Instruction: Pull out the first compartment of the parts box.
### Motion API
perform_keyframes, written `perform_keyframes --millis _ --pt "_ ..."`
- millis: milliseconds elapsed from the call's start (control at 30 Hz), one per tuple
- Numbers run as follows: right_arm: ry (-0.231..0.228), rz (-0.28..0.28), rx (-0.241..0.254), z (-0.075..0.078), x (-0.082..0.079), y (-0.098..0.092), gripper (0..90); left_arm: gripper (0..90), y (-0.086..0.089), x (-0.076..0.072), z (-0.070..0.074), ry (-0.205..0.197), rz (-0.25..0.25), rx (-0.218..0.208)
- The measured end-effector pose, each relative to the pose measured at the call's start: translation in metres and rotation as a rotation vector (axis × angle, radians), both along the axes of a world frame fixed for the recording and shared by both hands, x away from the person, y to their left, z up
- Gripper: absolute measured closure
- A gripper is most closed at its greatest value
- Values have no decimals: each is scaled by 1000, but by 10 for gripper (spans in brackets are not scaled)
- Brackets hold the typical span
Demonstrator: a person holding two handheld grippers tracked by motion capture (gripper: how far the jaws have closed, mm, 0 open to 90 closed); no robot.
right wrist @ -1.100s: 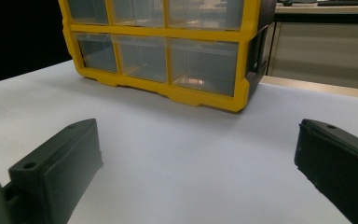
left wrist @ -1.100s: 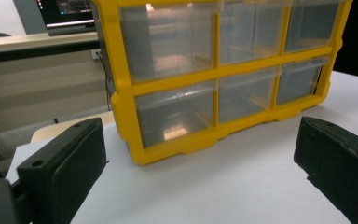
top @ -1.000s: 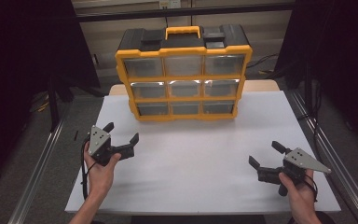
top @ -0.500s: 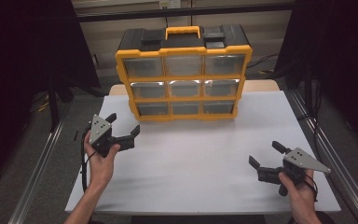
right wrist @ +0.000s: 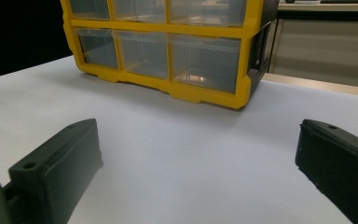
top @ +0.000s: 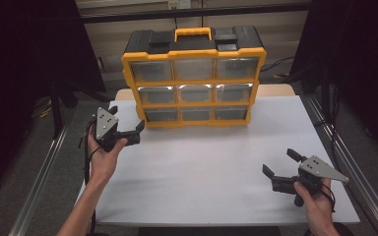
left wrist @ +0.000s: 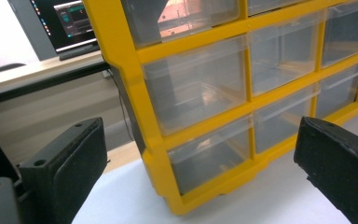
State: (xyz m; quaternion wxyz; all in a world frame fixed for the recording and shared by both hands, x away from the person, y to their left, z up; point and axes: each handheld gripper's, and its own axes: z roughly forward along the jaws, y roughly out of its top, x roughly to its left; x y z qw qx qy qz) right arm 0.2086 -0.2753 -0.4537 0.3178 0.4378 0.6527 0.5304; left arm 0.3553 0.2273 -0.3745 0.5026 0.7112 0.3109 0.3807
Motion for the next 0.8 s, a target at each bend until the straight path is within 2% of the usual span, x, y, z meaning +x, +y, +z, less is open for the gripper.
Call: perform_keyframes --millis 33,100,267,333,400,467,500,533,600,700,767,800 --pt "-1 -3 1 0 0 0 1 29 -1 1 2 -14 -16 17" --pt "1 -2 2 0 1 1 1 28 -4 3 6 -37 -28 25" --pt "-5 -4 -4 1 -1 1 2 25 -9 7 15 -63 -23 45" --pt "-1 -2 -1 0 0 0 2 20 -12 13 22 -100 -20 60" --pt "-2 2 0 0 0 0 2 19 -13 16 26 -119 -16 95" --pt "2 3 1 0 0 0 2 21 -15 19 27 -123 -26 96" --pt "3 4 3 0 0 0 1 24 -15 25 30 -134 -24 148" --pt "2 6 3 0 0 1 2 24 -14 27 32 -143 -16 162" --pt "-2 7 -3 0 0 0 2 25 -15 30 35 -150 -13 161" --pt "3 4 2 0 0 1 1 29 -19 33 43 -198 -5 222" --pt "5 1 2 0 1 1 1 32 -21 34 45 -212 -2 235" --pt "2 2 2 0 1 1 1 36 -24 36 49 -232 0 267"
